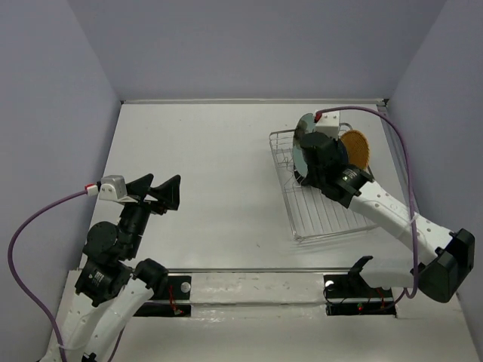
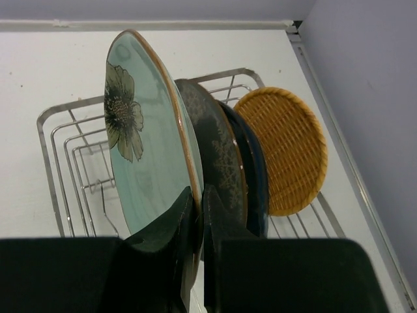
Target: Load the plates into the dish rack
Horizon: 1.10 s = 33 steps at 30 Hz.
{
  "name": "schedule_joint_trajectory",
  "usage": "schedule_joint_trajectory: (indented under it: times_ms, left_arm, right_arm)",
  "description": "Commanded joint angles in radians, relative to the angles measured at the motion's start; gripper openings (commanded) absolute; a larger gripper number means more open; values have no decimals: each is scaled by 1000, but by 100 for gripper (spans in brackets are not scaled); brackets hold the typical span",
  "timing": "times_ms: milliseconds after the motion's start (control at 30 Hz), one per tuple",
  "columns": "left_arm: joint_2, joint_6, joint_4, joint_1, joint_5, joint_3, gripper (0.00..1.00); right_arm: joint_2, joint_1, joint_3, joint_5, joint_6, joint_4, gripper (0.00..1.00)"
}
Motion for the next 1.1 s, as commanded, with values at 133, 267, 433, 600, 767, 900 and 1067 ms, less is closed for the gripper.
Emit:
schedule_joint_trajectory:
  times_ms: [133,267,433,600,767,900,1067]
  left_arm:
    - [14,21,36,-2,4,-9,99]
    - [14,21,37,-2,3,-9,99]
    - [14,21,36,-2,2,-9,99]
    - [17,21,36,-2,-1,-7,99]
    - [16,20,37,0,-3,-9,99]
    - [22,21,40,-2,-1,-7,99]
    - [26,24,39,0,-4,-7,99]
  right_arm:
    - [65,-1,-20,-33,98,84,7]
    - [92,-10,-29,-32,103,84,7]
    - [111,-10,-29,-16,102,84,7]
    - [111,-10,-14,-36,94,81,20]
    - [92,-10,6,-39,97,67,48]
    - [52,-10,22,-58,89,55,53]
    - [-66,-10,34,-165,109,35,63]
